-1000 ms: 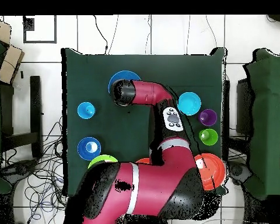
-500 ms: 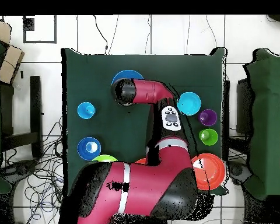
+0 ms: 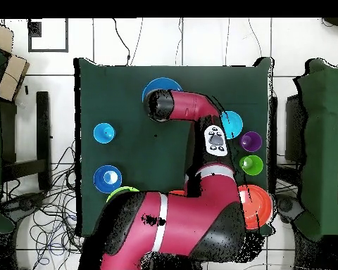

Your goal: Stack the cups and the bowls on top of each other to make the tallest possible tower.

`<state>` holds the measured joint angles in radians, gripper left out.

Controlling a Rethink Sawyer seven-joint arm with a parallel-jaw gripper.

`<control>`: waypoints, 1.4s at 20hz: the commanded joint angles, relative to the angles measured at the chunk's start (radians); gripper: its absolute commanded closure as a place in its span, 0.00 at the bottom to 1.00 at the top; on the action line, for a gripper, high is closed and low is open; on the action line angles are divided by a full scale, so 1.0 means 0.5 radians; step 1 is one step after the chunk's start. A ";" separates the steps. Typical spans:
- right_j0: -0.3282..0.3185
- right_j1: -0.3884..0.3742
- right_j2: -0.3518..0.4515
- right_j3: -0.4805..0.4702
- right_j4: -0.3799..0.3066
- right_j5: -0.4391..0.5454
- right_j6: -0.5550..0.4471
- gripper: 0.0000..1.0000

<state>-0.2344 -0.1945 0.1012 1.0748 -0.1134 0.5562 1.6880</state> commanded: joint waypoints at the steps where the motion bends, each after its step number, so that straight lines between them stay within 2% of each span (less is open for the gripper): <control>1: -0.122 0.095 0.087 0.162 -0.123 0.142 -0.136 0.00; 7: -0.146 -0.130 0.043 0.372 -0.129 0.349 -0.179 0.00; 10: -0.162 -0.213 0.036 0.474 -0.143 0.378 -0.198 0.00; 19: -0.188 -0.225 0.082 0.650 -0.183 0.262 -0.189 0.00; 28: -0.171 -0.232 0.081 0.683 -0.213 0.228 -0.148 0.00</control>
<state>-0.3265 -0.3270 0.0823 1.3407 -0.1364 0.6229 1.6880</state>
